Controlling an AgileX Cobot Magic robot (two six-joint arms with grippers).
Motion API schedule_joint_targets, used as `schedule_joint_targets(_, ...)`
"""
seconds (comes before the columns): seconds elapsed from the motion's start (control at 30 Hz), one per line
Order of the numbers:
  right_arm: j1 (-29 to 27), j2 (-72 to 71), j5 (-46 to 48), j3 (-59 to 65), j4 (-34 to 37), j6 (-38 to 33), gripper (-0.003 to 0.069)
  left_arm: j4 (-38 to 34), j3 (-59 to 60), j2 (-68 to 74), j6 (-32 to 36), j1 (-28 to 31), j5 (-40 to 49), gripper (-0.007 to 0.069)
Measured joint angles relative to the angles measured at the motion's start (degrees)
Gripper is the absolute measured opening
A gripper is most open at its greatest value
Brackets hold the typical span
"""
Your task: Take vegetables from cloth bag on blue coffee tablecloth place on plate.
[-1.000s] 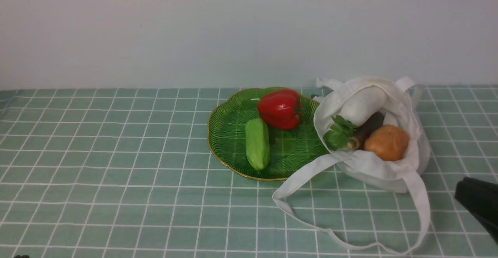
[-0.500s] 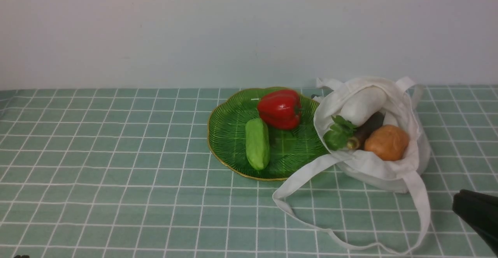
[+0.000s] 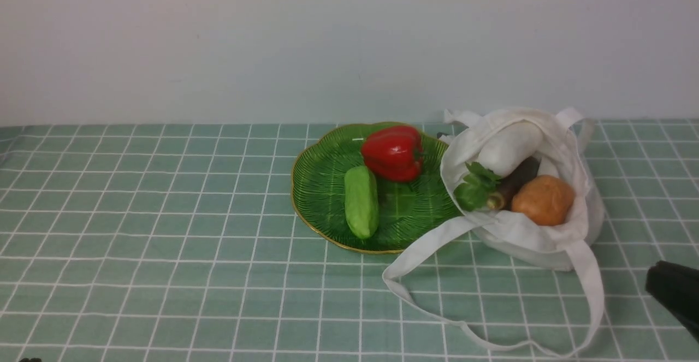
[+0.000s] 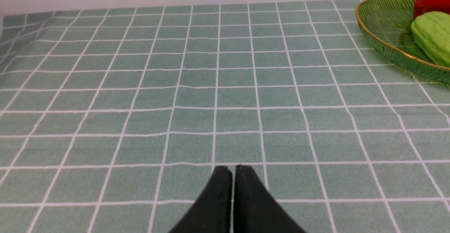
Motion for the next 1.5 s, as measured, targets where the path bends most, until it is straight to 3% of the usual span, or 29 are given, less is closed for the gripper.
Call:
schedule_joint_targets(0.4, -16.28, -15.28, -7.23, 16.11, -0.89, 0.0, -0.0014, 0.0, 0.0, 0.0, 0.0, 0.0, 0.0, -0.0008)
schedule_joint_targets(0.63, -19.45, -23.28, -7.12, 22.49, -1.07, 0.0, -0.0014, 0.0, 0.0, 0.0, 0.0, 0.0, 0.0, -0.0008)
schedule_joint_targets(0.97, -26.24, -23.98, -4.8, 22.8, -1.49, 0.0, -0.0014, 0.0, 0.0, 0.0, 0.0, 0.0, 0.0, -0.0008)
schedule_joint_targets(1.5, -25.93, -23.98, -1.49, 22.68, -1.1, 1.35, -0.0014, 0.0, 0.0, 0.0, 0.0, 0.0, 0.0, -0.0008)
